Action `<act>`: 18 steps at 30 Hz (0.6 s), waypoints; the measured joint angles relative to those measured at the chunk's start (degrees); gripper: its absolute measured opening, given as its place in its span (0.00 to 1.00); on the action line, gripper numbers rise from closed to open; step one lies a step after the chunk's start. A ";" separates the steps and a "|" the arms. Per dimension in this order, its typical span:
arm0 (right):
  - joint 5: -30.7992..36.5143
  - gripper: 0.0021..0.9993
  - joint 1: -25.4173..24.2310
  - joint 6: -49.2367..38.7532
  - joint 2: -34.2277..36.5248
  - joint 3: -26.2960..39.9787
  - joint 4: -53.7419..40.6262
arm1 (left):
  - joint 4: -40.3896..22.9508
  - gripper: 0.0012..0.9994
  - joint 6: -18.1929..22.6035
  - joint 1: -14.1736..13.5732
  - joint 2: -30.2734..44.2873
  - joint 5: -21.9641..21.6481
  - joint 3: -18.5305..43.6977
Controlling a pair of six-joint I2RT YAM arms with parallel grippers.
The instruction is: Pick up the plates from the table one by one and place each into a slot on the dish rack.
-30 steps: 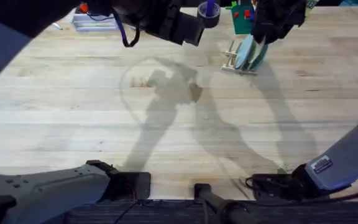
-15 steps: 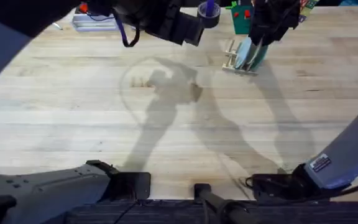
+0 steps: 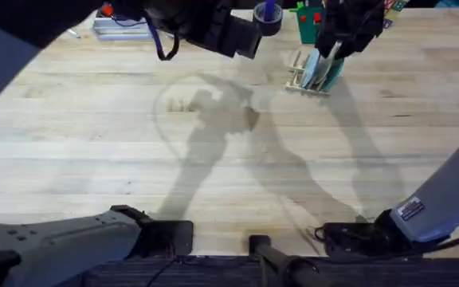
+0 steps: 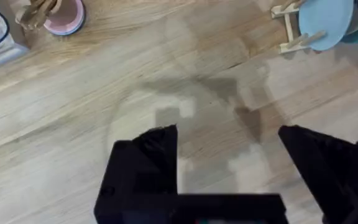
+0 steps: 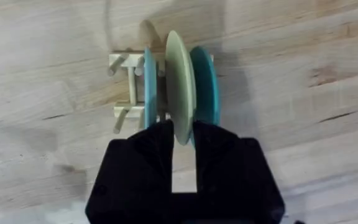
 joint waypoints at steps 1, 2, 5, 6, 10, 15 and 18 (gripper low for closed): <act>-0.01 0.21 0.00 0.01 0.00 0.00 -0.01 | 0.00 1.00 0.00 0.00 0.00 0.01 0.00; -0.02 0.21 0.00 0.02 0.00 0.00 0.00 | 0.00 1.00 0.00 0.00 0.00 0.00 0.00; 0.00 0.21 0.00 0.02 0.00 0.02 -0.12 | 0.00 1.00 0.00 0.00 0.00 0.02 0.00; -0.02 0.21 0.00 0.00 0.00 0.13 -0.26 | 0.00 1.00 0.00 0.00 0.00 0.02 0.00; -0.02 0.26 0.00 0.00 -0.15 3.10 -1.52 | 0.00 1.00 0.00 0.00 0.00 0.00 0.00; -0.07 0.35 0.00 0.01 -2.95 4.86 -4.70 | 0.02 1.00 0.00 0.00 0.00 0.02 0.00; -0.10 0.47 0.00 -0.03 -5.49 5.42 -6.67 | 0.00 1.00 0.00 0.00 -0.02 0.02 0.00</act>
